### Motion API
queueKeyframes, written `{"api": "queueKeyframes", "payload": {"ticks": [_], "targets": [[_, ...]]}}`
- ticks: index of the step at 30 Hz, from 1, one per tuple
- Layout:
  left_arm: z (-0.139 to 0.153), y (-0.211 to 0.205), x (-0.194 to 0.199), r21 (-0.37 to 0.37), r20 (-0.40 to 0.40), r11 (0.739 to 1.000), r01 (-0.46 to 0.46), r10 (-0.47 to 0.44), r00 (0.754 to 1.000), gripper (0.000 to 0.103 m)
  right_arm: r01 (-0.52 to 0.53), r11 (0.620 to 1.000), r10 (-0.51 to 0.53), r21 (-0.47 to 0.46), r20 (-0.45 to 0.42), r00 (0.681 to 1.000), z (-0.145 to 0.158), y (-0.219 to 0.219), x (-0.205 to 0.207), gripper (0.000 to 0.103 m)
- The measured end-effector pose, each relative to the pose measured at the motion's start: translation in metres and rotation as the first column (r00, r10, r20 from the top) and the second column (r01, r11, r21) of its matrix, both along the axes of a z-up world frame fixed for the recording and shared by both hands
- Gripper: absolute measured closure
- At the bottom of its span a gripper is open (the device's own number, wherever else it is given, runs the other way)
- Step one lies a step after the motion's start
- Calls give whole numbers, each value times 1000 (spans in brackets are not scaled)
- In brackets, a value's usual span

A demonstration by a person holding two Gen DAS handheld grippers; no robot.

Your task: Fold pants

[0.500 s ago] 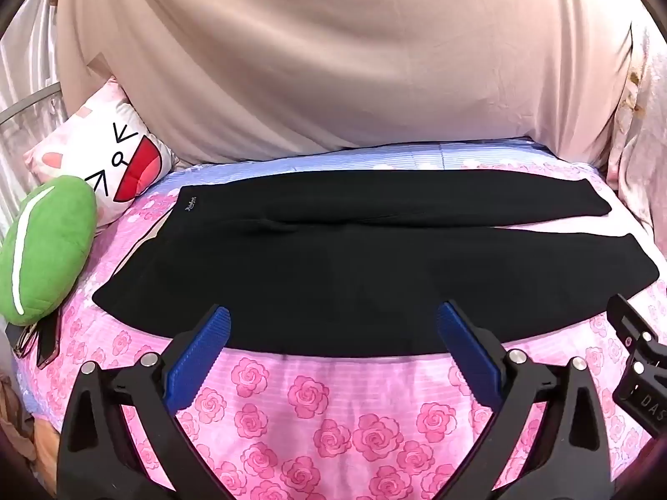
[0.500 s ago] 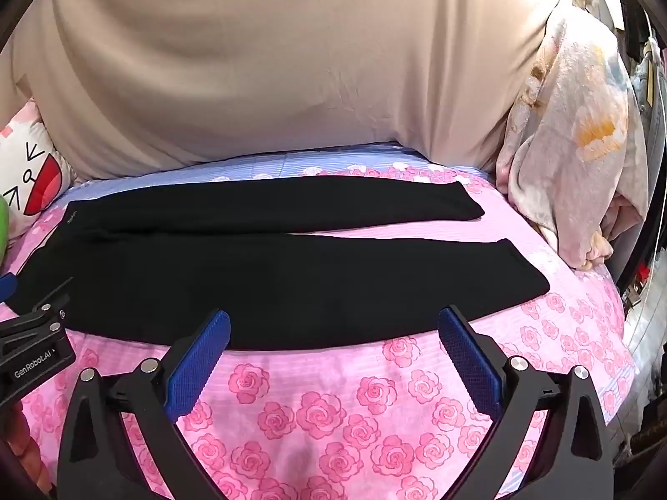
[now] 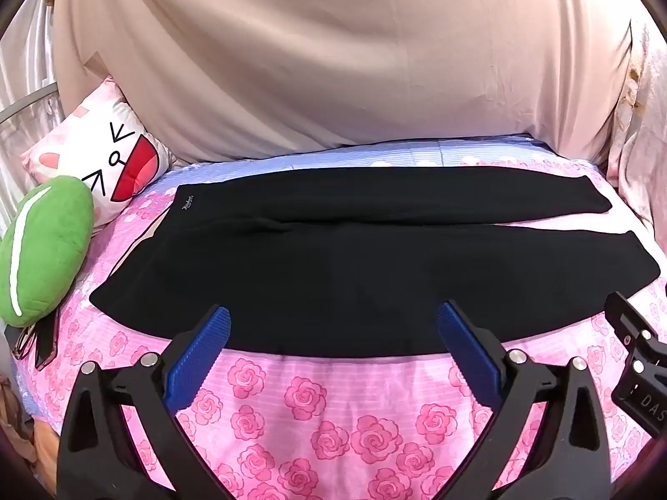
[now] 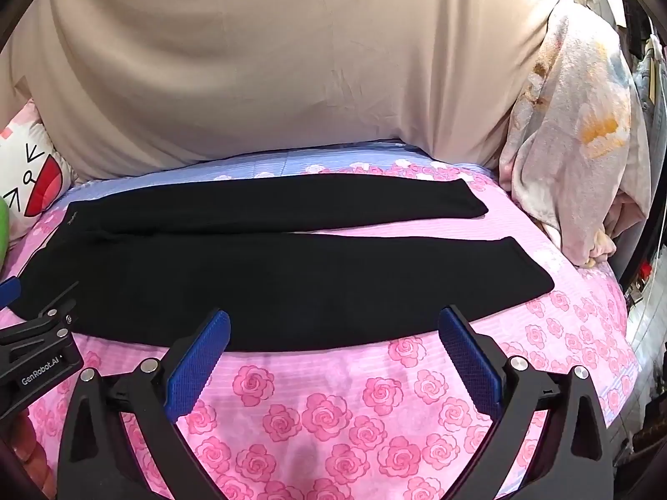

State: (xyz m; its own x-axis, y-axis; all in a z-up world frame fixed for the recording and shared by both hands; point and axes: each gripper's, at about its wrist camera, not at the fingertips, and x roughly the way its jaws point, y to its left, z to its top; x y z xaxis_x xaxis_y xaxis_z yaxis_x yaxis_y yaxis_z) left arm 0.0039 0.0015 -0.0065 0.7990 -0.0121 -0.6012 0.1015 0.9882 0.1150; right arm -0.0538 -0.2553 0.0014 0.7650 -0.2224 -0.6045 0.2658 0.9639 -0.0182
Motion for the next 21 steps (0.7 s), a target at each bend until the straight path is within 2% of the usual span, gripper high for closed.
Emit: {"api": "queueKeyframes", "payload": {"ticks": [21], "targets": [[-9,4,1,7,-19,1000,4,-4,1000,5,-19,1000,19,15,-13,1000,-5,5,6,5]]}}
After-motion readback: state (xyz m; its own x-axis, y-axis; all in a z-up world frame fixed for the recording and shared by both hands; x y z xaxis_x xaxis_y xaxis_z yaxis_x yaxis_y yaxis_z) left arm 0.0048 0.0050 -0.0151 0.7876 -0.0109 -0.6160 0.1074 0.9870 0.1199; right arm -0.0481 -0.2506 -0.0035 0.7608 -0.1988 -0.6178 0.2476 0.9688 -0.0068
